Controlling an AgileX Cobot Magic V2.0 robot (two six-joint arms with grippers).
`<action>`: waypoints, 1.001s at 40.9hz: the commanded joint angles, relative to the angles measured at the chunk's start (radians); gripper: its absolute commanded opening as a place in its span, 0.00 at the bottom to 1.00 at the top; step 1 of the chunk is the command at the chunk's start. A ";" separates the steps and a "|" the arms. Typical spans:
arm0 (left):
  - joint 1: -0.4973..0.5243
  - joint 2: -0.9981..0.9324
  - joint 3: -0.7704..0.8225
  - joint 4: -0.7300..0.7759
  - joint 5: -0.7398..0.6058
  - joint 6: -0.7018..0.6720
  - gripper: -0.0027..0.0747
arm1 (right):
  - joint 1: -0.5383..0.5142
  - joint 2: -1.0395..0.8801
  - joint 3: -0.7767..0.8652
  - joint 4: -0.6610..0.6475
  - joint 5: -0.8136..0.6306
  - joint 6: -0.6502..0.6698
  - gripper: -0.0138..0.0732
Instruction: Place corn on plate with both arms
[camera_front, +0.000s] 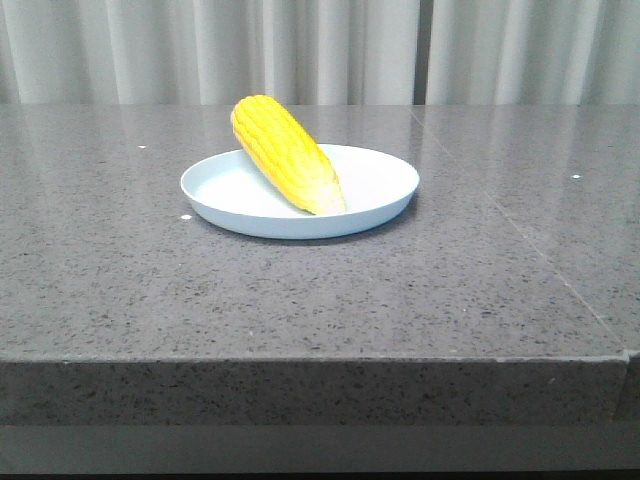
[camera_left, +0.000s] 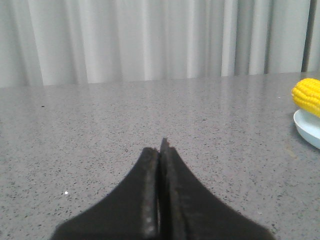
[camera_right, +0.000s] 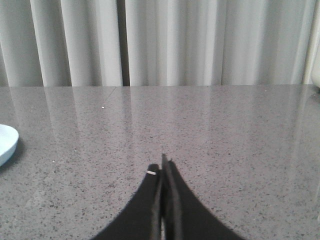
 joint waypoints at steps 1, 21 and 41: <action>0.005 -0.018 0.023 -0.010 -0.085 -0.007 0.01 | -0.005 -0.014 -0.021 -0.026 -0.065 0.026 0.08; 0.005 -0.018 0.023 -0.010 -0.085 -0.007 0.01 | 0.052 -0.020 -0.021 0.068 -0.073 -0.095 0.08; 0.005 -0.018 0.023 -0.010 -0.085 -0.007 0.01 | 0.034 -0.018 -0.021 0.068 -0.090 -0.095 0.08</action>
